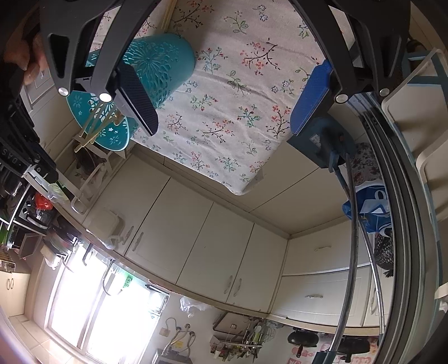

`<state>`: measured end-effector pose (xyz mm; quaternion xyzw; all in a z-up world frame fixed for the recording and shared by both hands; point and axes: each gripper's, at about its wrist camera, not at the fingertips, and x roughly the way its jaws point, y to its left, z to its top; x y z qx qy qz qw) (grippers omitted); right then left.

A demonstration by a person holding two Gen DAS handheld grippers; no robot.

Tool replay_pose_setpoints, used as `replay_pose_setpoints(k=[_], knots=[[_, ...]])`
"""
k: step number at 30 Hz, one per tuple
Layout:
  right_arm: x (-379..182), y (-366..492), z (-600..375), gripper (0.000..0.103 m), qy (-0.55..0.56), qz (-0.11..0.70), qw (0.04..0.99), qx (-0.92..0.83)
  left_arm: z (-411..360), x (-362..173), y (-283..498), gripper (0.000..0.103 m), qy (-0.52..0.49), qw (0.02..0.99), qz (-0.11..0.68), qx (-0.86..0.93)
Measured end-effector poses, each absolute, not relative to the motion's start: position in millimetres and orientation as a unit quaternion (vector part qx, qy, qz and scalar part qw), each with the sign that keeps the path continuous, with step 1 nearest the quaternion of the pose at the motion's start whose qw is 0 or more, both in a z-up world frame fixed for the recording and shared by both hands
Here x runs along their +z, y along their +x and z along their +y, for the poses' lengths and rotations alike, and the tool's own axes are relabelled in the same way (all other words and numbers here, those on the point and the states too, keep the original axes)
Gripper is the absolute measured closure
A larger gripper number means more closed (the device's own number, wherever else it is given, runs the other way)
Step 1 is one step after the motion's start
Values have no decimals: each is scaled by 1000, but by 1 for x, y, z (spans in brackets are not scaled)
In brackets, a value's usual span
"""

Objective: Organize utensils
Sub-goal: 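Carry the stick with the right tool over the basket and open, then move the open right tool back down to the remaining sticks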

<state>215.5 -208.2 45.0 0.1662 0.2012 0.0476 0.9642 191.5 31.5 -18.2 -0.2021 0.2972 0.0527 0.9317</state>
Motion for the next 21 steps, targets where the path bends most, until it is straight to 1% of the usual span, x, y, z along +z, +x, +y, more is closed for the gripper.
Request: replay_pose_setpoints(k=[4,12,14,17,21], knots=[[51,194,-208,79,155,191,968,54,32,-18,191,12,-201,932,297,53],[49,143,-222,72,154,175,971,43,31,-18,191,11,-201,932,297,53],[43,130,-226,68,156,178,971,33,32,-18,191,11,-201,932,297,53],[24,114,-228,68,152,201,967,23,32,-18,191,11,-201,932,297,53],[-15,104,-224,68,138,258,956,18,31,-18,191,11,-201,932,297,54]])
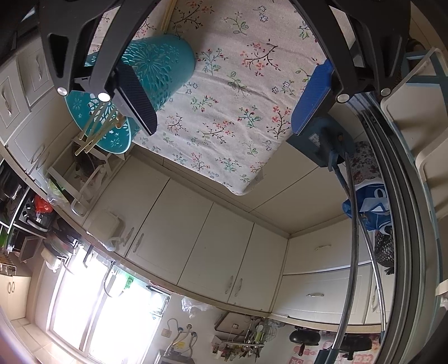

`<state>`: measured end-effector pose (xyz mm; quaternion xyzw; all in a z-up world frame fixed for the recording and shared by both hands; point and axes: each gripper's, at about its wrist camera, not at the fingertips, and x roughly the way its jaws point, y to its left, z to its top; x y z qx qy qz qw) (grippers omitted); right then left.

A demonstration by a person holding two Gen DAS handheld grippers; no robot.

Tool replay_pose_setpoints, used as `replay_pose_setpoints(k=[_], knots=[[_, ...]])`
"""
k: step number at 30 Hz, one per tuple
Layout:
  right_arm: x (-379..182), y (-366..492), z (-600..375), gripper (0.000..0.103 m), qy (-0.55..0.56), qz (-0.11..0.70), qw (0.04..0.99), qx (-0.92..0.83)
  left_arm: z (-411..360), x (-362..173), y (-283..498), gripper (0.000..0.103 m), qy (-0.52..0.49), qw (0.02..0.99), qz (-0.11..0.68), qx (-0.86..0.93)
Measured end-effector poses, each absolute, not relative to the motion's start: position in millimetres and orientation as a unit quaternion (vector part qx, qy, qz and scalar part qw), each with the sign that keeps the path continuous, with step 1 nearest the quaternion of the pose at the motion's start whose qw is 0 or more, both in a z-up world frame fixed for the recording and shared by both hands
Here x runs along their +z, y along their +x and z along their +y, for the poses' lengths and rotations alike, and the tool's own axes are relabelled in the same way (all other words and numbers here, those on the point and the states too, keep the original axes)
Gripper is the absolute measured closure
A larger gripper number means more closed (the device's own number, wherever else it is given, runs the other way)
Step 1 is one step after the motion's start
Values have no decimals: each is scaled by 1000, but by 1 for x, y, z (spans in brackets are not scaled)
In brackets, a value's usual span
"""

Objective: Organize utensils
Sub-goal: 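Move the open right tool back down to the remaining sticks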

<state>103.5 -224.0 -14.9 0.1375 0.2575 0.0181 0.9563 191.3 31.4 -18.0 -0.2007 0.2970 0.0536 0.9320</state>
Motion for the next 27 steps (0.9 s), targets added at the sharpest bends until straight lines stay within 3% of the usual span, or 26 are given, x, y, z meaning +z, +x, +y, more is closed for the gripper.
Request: replay_pose_setpoints(k=[13,27], knots=[[-115,111,-195,68,98,410,906,33,36,-17,190,9,-197,932,300,55],[-127,111,-181,68,60,438,896,39,35,-18,191,8,-192,933,300,54]])
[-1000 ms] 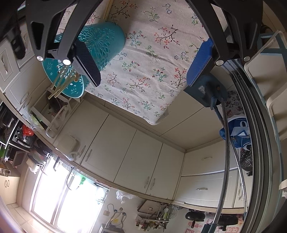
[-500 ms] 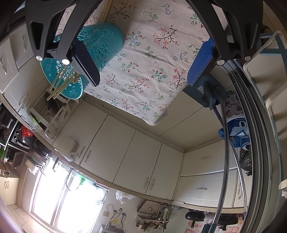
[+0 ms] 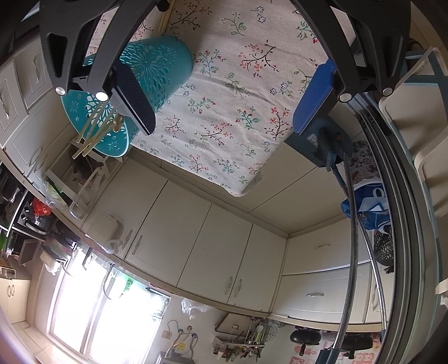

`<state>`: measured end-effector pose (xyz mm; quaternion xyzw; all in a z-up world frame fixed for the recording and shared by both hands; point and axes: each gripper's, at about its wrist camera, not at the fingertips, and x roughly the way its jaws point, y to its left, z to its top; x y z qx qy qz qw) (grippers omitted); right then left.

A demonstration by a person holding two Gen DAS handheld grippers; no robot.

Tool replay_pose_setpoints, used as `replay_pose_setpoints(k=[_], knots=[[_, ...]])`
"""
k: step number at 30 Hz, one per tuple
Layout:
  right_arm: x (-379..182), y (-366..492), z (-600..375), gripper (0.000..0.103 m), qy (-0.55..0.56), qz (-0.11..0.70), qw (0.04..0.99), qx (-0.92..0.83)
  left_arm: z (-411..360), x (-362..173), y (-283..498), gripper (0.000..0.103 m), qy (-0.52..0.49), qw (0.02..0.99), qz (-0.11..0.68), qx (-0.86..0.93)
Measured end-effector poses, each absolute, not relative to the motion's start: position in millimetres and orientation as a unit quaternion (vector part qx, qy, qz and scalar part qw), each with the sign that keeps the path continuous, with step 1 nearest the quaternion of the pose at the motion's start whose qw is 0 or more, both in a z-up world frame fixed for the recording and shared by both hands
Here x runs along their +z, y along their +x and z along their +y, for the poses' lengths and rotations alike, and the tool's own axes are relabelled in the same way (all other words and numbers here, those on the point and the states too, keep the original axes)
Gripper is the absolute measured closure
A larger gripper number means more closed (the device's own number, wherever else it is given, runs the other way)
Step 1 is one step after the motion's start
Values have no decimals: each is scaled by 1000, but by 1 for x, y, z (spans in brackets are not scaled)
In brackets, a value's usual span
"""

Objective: Organize utensils
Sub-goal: 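Move the open right tool back down to the remaining sticks, then lower the left tool beside the basket toward a loose stick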

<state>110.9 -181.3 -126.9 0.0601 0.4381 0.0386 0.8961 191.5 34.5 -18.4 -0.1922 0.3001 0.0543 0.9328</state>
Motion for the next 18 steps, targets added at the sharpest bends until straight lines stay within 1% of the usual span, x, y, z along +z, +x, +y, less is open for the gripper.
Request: replay_pose_setpoints(k=[7,9,11,14,18], knots=[[-127,110,-169,68,17,443,895,42,35,-20,192,8,-189,934,300,55],[-127,109,-169,71,14,446,894,44,35,-20,192,8,-189,933,300,55],[-126,109,-168,79,0,452,891,47,35,-20,191,8,-190,933,299,55],[-125,108,-168,84,-19,464,883,64,37,-21,190,8,-187,934,299,55],[-123,103,-178,84,-58,472,877,74,42,-21,187,8,-182,935,297,59]])
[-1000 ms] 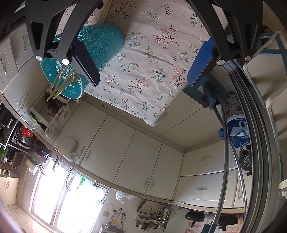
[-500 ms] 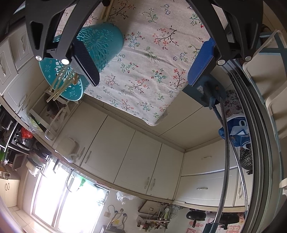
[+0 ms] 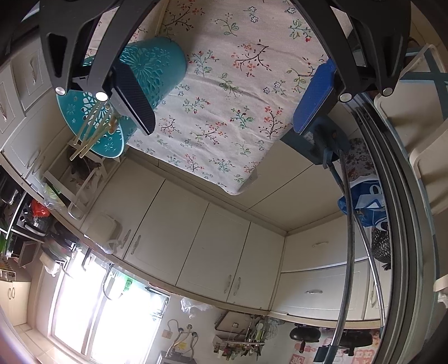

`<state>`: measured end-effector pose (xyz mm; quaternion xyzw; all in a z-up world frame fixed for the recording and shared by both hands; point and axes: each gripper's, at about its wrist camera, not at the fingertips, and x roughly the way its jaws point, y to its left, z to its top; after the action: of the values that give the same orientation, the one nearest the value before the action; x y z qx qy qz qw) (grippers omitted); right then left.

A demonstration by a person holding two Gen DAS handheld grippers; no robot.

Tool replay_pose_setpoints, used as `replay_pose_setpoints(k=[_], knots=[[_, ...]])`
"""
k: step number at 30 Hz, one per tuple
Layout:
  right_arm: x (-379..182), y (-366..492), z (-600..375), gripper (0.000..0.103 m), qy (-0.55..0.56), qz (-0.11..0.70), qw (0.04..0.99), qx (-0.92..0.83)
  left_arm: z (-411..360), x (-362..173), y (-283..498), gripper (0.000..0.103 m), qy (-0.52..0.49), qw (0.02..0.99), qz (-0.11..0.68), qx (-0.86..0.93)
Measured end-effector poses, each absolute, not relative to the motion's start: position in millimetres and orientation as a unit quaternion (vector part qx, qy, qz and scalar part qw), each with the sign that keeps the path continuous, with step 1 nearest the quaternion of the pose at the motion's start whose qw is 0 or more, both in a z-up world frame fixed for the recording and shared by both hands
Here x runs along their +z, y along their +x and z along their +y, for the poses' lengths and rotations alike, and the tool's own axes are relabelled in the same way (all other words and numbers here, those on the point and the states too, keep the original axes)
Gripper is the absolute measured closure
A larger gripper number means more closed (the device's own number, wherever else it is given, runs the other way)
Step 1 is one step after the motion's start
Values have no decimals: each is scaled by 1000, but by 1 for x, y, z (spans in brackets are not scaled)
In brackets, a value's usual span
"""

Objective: Organize utensils
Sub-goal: 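Lower the left tool beside the basket toward a loose stick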

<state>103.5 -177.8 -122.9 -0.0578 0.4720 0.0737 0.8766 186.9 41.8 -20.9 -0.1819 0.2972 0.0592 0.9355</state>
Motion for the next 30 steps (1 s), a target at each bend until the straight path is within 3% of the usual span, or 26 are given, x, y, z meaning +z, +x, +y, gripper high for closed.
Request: replay_pose_setpoints(k=[8,16,22,30], knots=[[-123,97,-228,87,27,456,888,48,44,-19,169,8,-141,942,306,16],[-123,97,-231,87,33,450,891,52,-18,-58,158,8,-26,904,408,-121],[-122,92,-233,83,34,449,892,49,-62,-86,165,8,60,885,445,-128],[-122,89,-240,78,36,446,893,54,-89,-113,173,9,103,861,483,-124]])
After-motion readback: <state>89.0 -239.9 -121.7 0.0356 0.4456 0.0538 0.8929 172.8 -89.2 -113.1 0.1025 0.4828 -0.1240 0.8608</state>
